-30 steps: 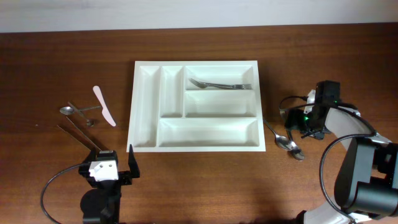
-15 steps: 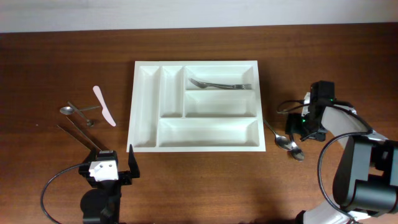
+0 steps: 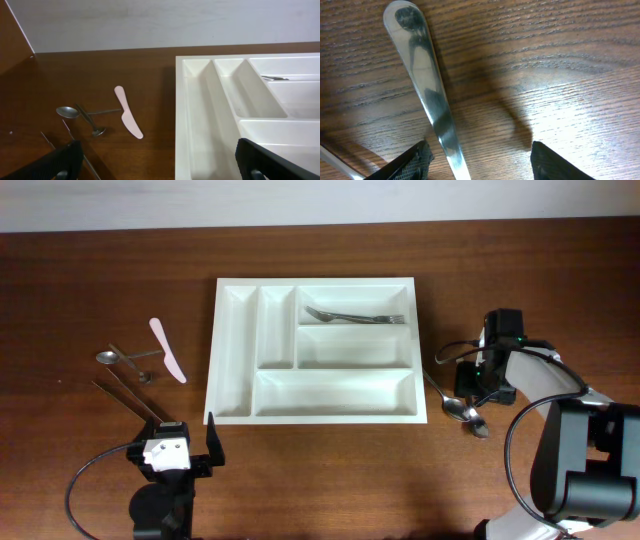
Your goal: Pack container
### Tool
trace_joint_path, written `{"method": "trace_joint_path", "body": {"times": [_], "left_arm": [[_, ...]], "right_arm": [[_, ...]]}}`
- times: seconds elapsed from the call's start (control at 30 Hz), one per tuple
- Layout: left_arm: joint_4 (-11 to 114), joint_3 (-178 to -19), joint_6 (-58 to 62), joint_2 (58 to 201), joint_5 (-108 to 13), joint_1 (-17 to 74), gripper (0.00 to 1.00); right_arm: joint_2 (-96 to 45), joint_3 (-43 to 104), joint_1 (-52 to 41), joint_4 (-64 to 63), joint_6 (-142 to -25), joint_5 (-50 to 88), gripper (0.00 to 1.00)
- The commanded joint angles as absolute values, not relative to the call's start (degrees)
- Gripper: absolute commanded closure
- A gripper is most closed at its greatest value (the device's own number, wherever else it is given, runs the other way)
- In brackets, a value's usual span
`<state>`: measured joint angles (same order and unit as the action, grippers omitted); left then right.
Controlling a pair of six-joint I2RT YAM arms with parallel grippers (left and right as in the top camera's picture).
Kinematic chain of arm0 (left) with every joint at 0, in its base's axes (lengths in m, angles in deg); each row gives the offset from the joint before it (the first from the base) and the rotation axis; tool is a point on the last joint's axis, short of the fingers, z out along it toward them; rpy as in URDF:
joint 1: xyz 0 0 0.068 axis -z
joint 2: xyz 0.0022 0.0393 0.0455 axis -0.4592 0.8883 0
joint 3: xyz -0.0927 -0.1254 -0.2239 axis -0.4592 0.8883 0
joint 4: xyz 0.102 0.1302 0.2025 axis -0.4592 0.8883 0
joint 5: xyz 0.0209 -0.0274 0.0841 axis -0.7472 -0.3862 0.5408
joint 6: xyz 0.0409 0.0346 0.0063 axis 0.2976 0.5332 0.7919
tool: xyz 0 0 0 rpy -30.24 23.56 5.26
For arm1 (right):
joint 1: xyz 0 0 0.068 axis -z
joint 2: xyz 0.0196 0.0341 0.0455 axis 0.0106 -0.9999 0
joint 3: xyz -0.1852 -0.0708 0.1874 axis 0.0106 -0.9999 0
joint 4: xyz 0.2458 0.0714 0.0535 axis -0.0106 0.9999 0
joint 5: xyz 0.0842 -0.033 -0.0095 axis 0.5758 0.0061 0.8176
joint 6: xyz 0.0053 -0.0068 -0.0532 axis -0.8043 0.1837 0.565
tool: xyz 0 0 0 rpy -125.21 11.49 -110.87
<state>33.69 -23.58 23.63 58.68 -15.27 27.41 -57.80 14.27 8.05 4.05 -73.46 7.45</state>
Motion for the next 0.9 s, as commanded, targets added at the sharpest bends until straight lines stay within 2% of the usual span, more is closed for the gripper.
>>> {"method": "trace_joint_path", "body": {"times": [0.0, 0.07, 0.17, 0.3, 0.37, 0.6, 0.87], "left_arm": [[33.5, -23.3, 24.5, 58.3, -16.0, 27.2, 0.01], [33.5, -23.3, 24.5, 58.3, -16.0, 27.2, 0.01], [33.5, -23.3, 24.5, 58.3, -16.1, 27.2, 0.01], [33.5, -23.3, 24.5, 58.3, -16.1, 27.2, 0.01], [33.5, -23.3, 24.5, 58.3, -16.0, 27.2, 0.01], [33.5, -23.3, 24.5, 58.3, -16.1, 27.2, 0.01], [33.5, -23.3, 24.5, 58.3, -16.1, 27.2, 0.01]], "right_arm": [[-62.2, 10.6, 6.9, 5.6, -74.8, 6.5, 0.37], [-62.2, 10.6, 6.9, 5.9, -74.8, 6.5, 0.41], [-62.2, 10.6, 7.0, 6.2, -76.0, 6.6, 0.55], [-62.2, 10.6, 7.0, 6.2, -76.3, 6.6, 0.66], [-62.2, 10.6, 7.0, 6.1, -76.3, 6.5, 0.77], [-62.2, 10.6, 7.0, 5.6, -76.3, 6.5, 0.95], [-62.2, 10.7, 7.1, 4.2, -76.3, 6.0, 0.96]]}}
